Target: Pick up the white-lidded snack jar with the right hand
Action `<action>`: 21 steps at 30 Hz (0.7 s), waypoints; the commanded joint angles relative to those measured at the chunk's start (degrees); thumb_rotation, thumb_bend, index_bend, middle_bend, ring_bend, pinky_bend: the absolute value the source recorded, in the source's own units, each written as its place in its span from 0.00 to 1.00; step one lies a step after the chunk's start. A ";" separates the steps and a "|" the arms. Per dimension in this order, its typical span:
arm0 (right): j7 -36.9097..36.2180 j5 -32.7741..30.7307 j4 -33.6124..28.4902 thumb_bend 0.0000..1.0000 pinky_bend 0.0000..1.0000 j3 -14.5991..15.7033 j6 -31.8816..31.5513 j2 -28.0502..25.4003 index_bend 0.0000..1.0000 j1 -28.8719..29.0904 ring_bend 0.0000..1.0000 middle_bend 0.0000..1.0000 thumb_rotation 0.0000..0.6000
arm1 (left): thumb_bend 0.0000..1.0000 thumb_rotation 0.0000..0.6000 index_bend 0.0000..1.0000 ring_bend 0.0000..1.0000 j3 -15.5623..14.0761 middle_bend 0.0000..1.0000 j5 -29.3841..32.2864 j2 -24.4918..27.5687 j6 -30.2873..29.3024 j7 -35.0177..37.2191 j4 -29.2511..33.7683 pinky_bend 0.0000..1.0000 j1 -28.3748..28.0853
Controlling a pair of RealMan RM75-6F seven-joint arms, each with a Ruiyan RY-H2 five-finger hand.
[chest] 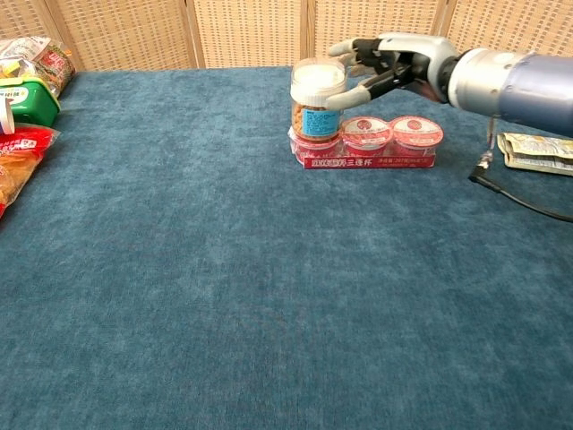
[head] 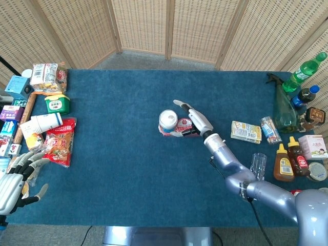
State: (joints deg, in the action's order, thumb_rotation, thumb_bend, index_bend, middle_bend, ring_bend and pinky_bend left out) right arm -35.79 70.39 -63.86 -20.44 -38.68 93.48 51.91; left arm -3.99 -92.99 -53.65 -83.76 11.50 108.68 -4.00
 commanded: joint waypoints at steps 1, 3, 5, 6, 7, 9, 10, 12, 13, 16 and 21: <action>0.27 -0.29 0.27 0.04 0.00 -0.23 0.58 0.56 0.00 0.73 0.00 0.00 0.88 | 0.43 1.00 0.22 0.00 0.01 0.17 0.04 0.02 -0.04 0.10 -0.04 0.00 0.05; 0.45 -0.61 0.46 0.04 0.00 -0.43 1.05 0.88 0.00 1.27 0.00 0.00 0.88 | 0.43 1.00 0.22 0.00 0.01 0.17 0.02 -0.01 -0.11 0.23 -0.15 0.00 0.11; 0.56 -0.94 0.77 0.04 0.00 -0.61 1.49 1.12 0.00 1.69 0.00 0.00 0.88 | 0.44 1.00 0.22 0.00 0.00 0.17 0.02 -0.02 -0.20 0.33 -0.25 0.00 0.19; 0.52 -1.25 0.99 0.04 0.00 -0.75 1.85 1.30 0.00 1.94 0.00 0.00 0.88 | 0.43 1.00 0.22 0.00 0.01 0.17 0.09 -0.01 -0.29 0.42 -0.31 0.00 0.27; 0.49 -1.50 1.16 0.04 0.00 -0.85 2.15 1.46 0.00 2.14 0.00 0.00 0.88 | 0.43 1.00 0.22 0.00 0.02 0.17 0.16 -0.01 -0.35 0.48 -0.35 0.00 0.33; 0.37 -1.95 1.51 0.04 0.00 -1.03 2.85 1.88 0.00 2.61 0.00 0.00 0.88 | 0.43 1.00 0.22 0.00 0.00 0.17 0.24 0.02 -0.40 0.58 -0.46 0.00 0.43; 0.34 -2.10 1.71 0.05 0.00 -1.07 3.17 2.08 0.00 2.83 0.00 0.00 0.88 | 0.43 1.00 0.22 0.00 0.00 0.17 0.27 0.02 -0.46 0.62 -0.50 0.00 0.48; 0.15 -2.59 2.34 0.04 0.01 -1.26 3.84 2.67 0.00 3.29 0.00 0.00 0.88 | 0.43 1.00 0.22 0.00 -0.04 0.17 0.28 0.06 -0.61 0.72 -0.56 0.00 0.63; -0.14 -2.84 2.53 0.04 0.04 -1.43 4.07 2.92 0.00 3.41 0.00 0.00 0.88 | 0.43 1.00 0.22 0.00 -0.06 0.17 0.30 0.10 -0.68 0.77 -0.59 0.00 0.71; -1.06 -3.29 2.90 0.04 0.19 -1.79 4.48 3.58 0.00 3.59 0.12 0.11 0.89 | 0.43 1.00 0.22 0.00 -0.10 0.17 0.52 0.16 -1.03 0.84 -0.70 0.00 1.05; -3.75 -4.06 2.77 0.01 0.56 -3.19 3.78 4.80 0.05 3.36 0.56 0.43 0.97 | 0.44 1.00 0.22 0.00 -0.08 0.17 0.98 0.15 -1.40 1.19 -0.90 0.00 1.51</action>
State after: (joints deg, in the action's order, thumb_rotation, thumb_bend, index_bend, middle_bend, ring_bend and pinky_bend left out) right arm -38.90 66.67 -61.14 -23.10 -34.51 97.85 55.37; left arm -4.08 -92.02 -53.50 -85.16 12.69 107.79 -2.50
